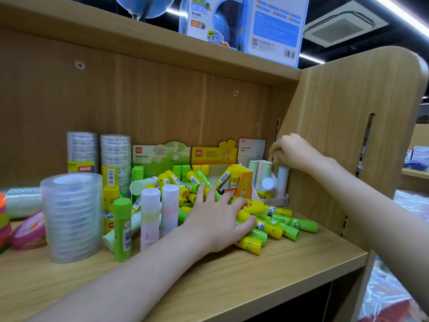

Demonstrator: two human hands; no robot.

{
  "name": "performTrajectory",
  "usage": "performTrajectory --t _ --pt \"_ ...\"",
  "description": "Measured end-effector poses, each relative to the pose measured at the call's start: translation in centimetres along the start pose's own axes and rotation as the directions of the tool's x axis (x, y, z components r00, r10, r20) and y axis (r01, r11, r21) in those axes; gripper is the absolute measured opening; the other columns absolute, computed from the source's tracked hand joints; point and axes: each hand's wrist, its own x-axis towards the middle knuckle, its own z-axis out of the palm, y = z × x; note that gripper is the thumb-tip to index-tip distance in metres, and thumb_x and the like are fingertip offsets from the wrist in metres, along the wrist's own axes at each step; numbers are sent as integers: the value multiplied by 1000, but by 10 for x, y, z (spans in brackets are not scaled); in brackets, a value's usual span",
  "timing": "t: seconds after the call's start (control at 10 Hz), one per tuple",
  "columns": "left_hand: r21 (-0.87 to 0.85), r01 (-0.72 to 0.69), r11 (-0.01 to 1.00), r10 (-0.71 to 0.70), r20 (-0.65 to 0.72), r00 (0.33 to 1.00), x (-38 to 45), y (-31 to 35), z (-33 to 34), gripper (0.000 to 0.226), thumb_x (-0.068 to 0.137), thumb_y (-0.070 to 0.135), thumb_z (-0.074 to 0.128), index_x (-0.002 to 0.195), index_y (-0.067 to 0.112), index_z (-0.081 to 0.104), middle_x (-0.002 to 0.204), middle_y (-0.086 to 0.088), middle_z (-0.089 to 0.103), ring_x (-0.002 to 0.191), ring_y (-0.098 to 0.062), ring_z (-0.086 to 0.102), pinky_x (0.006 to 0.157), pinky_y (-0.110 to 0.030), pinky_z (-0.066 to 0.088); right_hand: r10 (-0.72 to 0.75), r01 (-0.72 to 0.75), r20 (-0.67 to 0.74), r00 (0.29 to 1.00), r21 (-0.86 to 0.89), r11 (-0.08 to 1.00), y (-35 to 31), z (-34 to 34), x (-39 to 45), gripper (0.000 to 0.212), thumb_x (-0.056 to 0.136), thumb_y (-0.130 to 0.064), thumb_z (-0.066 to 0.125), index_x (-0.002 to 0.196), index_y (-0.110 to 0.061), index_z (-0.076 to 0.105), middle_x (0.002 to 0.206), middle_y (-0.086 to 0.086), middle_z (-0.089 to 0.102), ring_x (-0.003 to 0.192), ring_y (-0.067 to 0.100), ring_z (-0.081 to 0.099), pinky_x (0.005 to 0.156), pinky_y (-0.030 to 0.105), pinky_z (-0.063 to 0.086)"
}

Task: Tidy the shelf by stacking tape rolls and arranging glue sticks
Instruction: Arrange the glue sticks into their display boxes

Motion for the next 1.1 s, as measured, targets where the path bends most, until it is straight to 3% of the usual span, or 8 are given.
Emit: performTrajectory --t 0.2,0.3,0.4,0.5,0.7,0.8,1.0,1.1 --pt "-8 -6 1000 6 -11 1000 0 1 0 53 93 58 18 140 33 28 152 2 24 142 -31 8 112 -52 -9 -198 164 126 972 242 956 -7 -4 -26 23 93 -18 53 109 -15 69 109 0 68 98 18 62 80 21 42" --pt "-2 -6 1000 6 -9 1000 0 0 0 54 94 58 18 140 33 28 152 1 24 142 -31 8 113 -52 -9 -265 221 163 950 244 944 -3 -1 -43 22 92 -13 54 105 -17 70 103 -1 69 83 11 61 68 15 38" --pt "9 -7 1000 7 -6 1000 0 0 -1 54 93 58 18 140 32 28 152 2 24 142 -30 10 113 -52 -7 -291 242 316 903 184 953 -4 7 -58 23 92 -21 53 110 -20 67 109 2 63 88 12 57 79 22 44" --pt "9 -5 1000 5 -6 1000 -1 1 -2 54 93 58 18 140 33 28 152 3 23 142 -30 10 113 -52 -7 -245 183 387 889 190 965 -6 22 -69 25 92 -33 53 112 -24 64 115 5 51 106 19 51 93 33 41" --pt "9 -1 1000 1 -16 1000 1 1 0 53 93 59 17 140 35 26 152 4 24 142 -28 9 114 -52 -7 -148 102 143 979 287 952 -3 23 -73 15 87 -14 58 97 -22 66 90 1 46 85 20 48 70 27 32" --pt "10 -3 1000 3 -11 1000 1 0 0 54 93 59 17 141 35 25 152 4 23 142 -28 8 114 -52 -7 -133 71 130 983 397 915 5 5 -83 20 85 -6 59 91 -25 54 89 -6 48 81 11 47 66 23 32" --pt "11 -4 1000 4 -3 1000 0 0 -2 54 93 59 17 141 35 25 153 5 21 142 -28 8 114 -51 -6 -46 -52 475 879 189 981 12 6 -102 18 88 -10 50 87 -26 43 101 0 51 94 21 50 79 31 42" --pt "11 -2 1000 2 -5 1000 0 0 -2 54 93 59 16 141 35 24 153 6 22 143 -27 8 114 -51 -6 1 -49 483 876 87 995 8 12 -104 16 89 -11 48 83 -25 44 102 5 54 92 24 53 75 31 43"
